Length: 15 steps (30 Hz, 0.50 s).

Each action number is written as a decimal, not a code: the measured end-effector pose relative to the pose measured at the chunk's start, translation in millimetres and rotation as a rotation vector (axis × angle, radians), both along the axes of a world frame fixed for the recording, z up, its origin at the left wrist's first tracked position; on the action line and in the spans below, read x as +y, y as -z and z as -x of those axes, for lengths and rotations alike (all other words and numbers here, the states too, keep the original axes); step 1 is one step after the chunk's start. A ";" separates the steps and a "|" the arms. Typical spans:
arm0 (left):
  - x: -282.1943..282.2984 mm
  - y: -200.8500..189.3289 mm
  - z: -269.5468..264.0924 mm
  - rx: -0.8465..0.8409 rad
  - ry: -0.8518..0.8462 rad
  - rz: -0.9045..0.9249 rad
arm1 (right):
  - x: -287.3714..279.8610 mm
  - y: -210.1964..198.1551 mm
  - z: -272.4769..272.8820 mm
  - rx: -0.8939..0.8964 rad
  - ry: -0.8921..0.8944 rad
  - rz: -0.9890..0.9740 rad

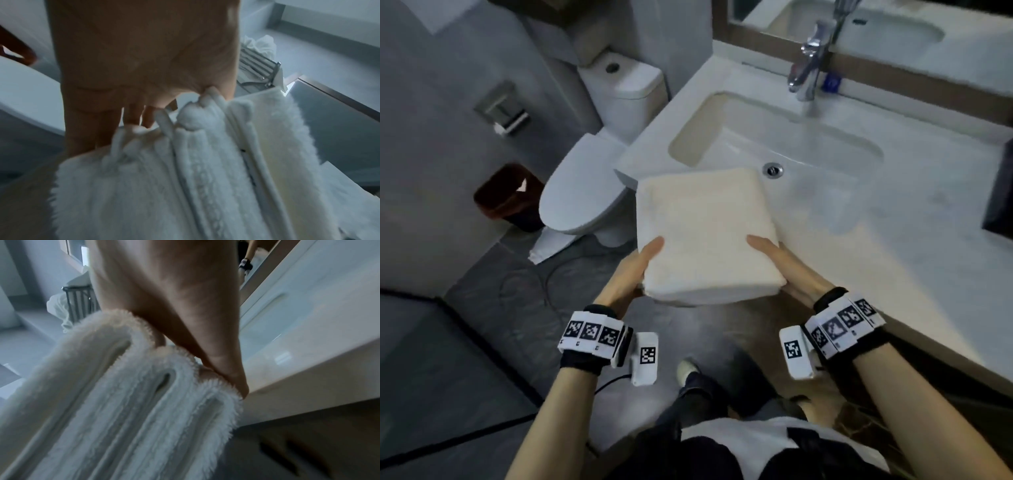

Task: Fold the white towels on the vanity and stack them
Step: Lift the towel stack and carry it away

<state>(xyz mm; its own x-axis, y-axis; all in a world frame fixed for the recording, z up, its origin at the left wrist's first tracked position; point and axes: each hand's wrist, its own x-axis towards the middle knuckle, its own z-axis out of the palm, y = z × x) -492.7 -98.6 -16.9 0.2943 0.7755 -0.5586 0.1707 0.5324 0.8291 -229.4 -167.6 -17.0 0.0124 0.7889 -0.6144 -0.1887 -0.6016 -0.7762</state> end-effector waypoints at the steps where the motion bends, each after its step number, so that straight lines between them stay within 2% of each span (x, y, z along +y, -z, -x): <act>1: 10.2 -2.5 19.1 -0.007 -0.038 -0.020 | 17.4 -0.8 19.0 0.007 -0.013 -0.015; 8: 90.7 -10.3 135.6 -0.058 -0.288 -0.144 | 143.8 -19.7 134.5 -0.023 -0.176 -0.099; 15: 178.8 -12.7 198.0 -0.007 -0.430 -0.164 | 264.8 -26.4 195.9 -0.042 -0.311 -0.132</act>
<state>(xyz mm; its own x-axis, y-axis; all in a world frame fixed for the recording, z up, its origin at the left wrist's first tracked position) -690.7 80.2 -4.3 -0.0700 0.9059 -0.4178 -0.0432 0.4156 0.9085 -425.3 97.2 9.4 -0.2186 0.8316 -0.5106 0.0216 -0.5190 -0.8545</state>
